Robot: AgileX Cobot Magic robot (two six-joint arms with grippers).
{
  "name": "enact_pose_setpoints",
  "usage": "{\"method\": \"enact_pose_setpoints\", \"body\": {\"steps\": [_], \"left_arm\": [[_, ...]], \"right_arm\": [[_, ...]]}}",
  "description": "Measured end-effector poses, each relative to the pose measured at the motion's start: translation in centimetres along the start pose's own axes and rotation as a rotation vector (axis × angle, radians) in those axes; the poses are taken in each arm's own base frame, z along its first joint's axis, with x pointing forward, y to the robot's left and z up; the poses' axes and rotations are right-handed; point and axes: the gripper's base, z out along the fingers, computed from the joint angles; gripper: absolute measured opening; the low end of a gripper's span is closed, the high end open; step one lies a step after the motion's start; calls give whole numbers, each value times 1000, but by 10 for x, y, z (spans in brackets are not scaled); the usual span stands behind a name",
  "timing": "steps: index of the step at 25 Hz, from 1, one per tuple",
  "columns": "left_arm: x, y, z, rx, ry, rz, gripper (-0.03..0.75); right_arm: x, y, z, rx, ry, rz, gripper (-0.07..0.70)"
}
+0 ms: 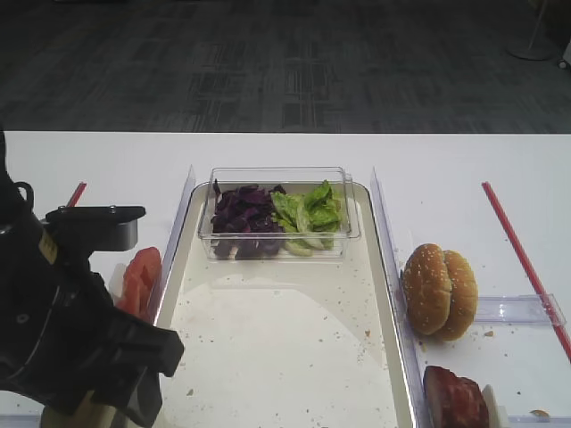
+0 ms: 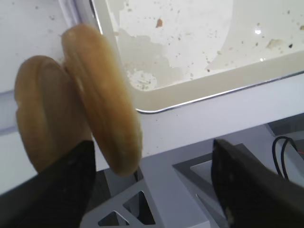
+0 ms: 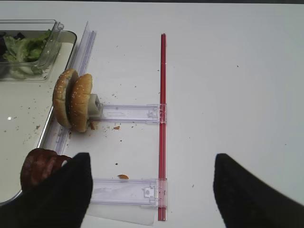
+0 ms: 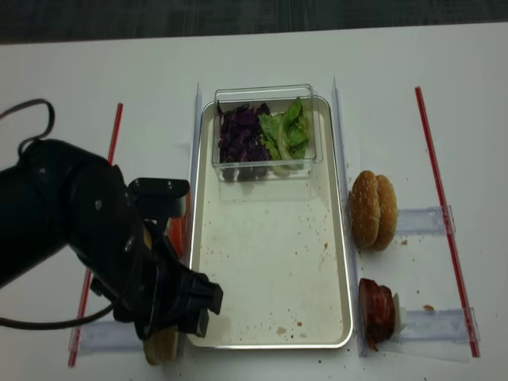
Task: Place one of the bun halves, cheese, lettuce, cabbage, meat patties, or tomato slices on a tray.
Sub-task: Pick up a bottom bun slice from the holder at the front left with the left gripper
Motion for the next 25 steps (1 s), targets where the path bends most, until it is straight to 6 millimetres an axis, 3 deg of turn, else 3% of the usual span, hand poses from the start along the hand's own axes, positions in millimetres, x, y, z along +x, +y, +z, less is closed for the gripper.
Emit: {"method": "enact_pose_setpoints", "body": {"steps": [9,25], "left_arm": [[-19,-3,7,-50,5,25,470],[-25,-2,15,-84,7,41,419]], "right_arm": [[0,0,0,0,0,0,552],[0,0,0,0,0,-2,552]]}}
